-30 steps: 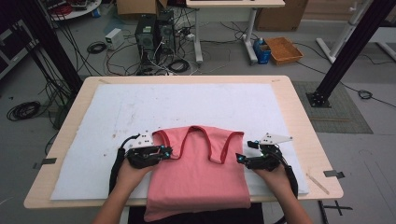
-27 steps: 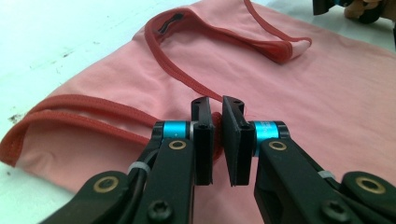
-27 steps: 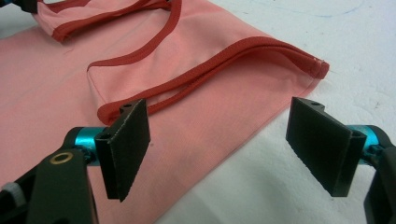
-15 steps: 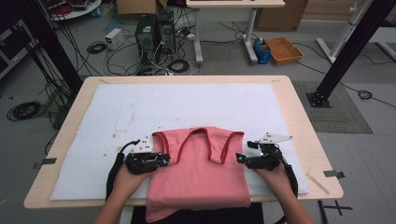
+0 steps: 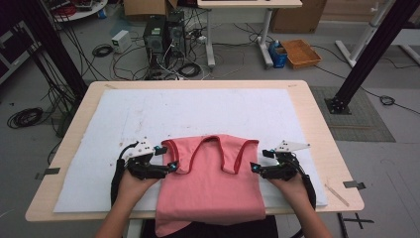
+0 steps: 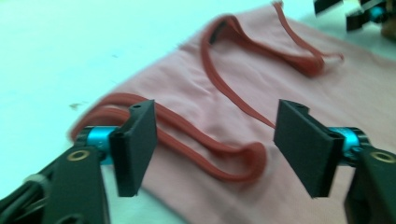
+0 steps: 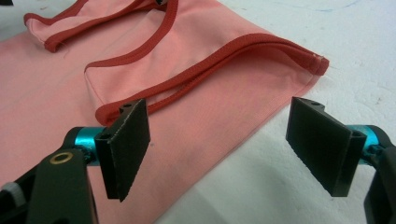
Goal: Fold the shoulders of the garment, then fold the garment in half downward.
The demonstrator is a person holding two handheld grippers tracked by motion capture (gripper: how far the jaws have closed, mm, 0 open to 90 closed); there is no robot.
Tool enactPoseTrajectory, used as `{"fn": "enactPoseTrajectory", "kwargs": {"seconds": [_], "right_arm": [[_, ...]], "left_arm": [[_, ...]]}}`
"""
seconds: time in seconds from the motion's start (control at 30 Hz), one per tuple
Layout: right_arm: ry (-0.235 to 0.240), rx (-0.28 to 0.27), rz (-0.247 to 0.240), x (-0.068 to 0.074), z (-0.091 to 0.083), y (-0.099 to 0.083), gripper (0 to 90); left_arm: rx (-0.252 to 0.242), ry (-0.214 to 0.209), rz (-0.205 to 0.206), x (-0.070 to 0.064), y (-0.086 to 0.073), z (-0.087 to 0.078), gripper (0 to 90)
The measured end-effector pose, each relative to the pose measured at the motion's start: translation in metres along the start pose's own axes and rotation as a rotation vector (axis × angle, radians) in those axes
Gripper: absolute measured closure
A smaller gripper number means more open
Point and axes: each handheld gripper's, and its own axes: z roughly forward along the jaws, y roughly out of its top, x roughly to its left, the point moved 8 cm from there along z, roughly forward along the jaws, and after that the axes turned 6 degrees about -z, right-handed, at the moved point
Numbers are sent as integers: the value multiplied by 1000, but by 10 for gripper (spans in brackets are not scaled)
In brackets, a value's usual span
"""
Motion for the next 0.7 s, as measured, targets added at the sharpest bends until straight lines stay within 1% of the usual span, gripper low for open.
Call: {"fn": "enactPoseTrajectory", "kwargs": {"seconds": [0.1,0.2,0.33,0.37,0.47,0.5,0.53,0.63,0.7], "right_arm": [[1,-14,6,-1,-1,1,216],[-2,-19,-1,0,-2,1,216],[-3,-27,-14,1,-2,3,216],[-4,-33,-18,0,-2,4,216],[-11,-46,-22,-1,-4,7,216],[-11,-46,-22,-1,-4,7,216],[-18,-47,-23,-2,-4,8,216],[-39,-51,-21,-9,-5,11,216],[-48,-54,-17,-13,-3,12,216]], "left_arm": [[-25,24,-32,11,1,-5,251],[-43,38,-43,18,2,-8,246],[-47,44,-49,22,3,-9,246],[-47,57,-49,26,3,-9,246],[-36,71,-49,33,4,-5,246],[-36,71,-49,33,4,-5,247],[-23,83,-52,38,3,-2,247],[1,91,-66,46,3,3,248],[3,95,-80,52,2,7,249]]}}
